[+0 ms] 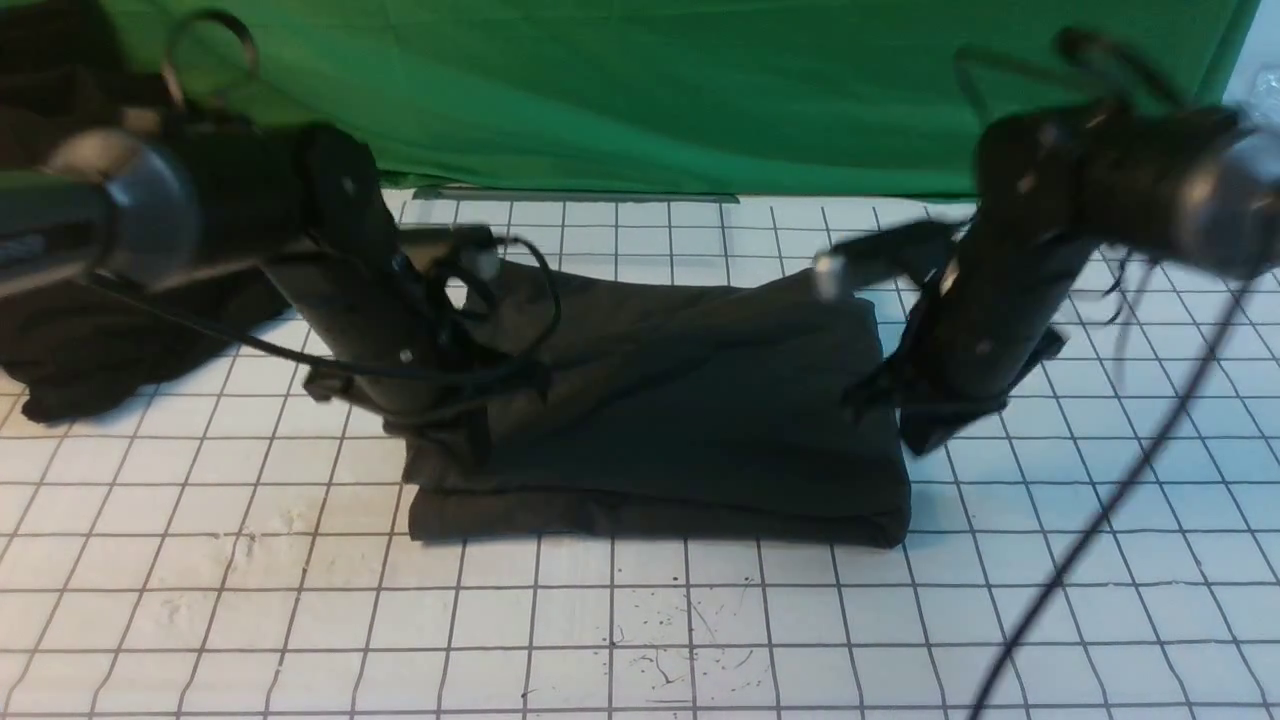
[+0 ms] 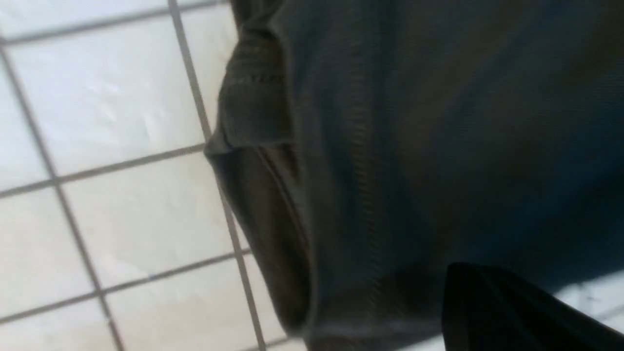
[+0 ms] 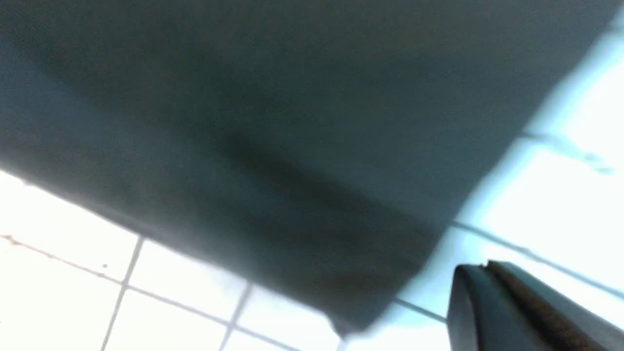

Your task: Fold a long-sleeved shirt over a white checkered tablecloth.

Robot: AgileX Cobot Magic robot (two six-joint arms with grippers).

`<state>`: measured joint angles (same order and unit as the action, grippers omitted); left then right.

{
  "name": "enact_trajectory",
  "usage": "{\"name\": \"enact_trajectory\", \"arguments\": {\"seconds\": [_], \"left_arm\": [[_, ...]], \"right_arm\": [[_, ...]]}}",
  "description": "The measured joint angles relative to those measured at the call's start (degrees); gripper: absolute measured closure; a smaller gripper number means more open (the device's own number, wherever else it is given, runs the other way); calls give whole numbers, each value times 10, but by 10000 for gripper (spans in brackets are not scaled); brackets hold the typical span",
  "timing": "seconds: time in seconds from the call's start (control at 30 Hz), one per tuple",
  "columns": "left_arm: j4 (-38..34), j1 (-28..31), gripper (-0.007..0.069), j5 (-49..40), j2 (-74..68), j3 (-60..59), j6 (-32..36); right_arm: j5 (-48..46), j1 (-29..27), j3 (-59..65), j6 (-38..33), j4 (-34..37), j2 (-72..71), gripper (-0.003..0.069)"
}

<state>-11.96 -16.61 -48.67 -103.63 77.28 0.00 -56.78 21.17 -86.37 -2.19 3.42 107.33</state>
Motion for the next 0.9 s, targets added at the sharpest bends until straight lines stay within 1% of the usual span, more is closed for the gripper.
{"name": "enact_trajectory", "arguments": {"seconds": [0.03,0.13,0.17,0.2,0.3,0.33,0.47,0.57,0.63,0.67,0.73,0.77,0.83,0.9], "left_arm": [[0,0,624,0,6,0,0],[0,0,624,-2,120,0,0],[0,0,624,-2,127,0,0],[0,0,624,-2,194,0,0],[0,0,624,4,270,-5,0],[0,0,624,14,337,-20,0],[0,0,624,45,460,-75,0],[0,0,624,82,573,-157,-3],[0,0,624,95,610,-192,-11],[0,0,624,121,664,-248,-18],[0,0,624,146,711,-299,-22],[0,0,624,148,722,-312,-22],[0,0,624,180,795,-388,-36],[0,0,624,197,838,-432,-45]], "right_arm": [[0,-1,0,0,-1,-7,652],[28,-6,3,-4,-3,-156,652],[32,-6,4,-4,-3,-165,652],[78,-5,18,-7,-3,-250,652],[149,-1,51,-16,-4,-346,652],[223,1,95,-26,-5,-420,652],[363,4,205,-51,-5,-576,652],[486,4,342,-68,-5,-690,652],[512,4,373,-71,-5,-712,652],[572,4,443,-78,-5,-762,652],[634,4,508,-79,-5,-801,652],[641,4,515,-79,-5,-810,652],[724,4,588,-76,-5,-862,643],[767,4,623,-77,-5,-892,619]]}}
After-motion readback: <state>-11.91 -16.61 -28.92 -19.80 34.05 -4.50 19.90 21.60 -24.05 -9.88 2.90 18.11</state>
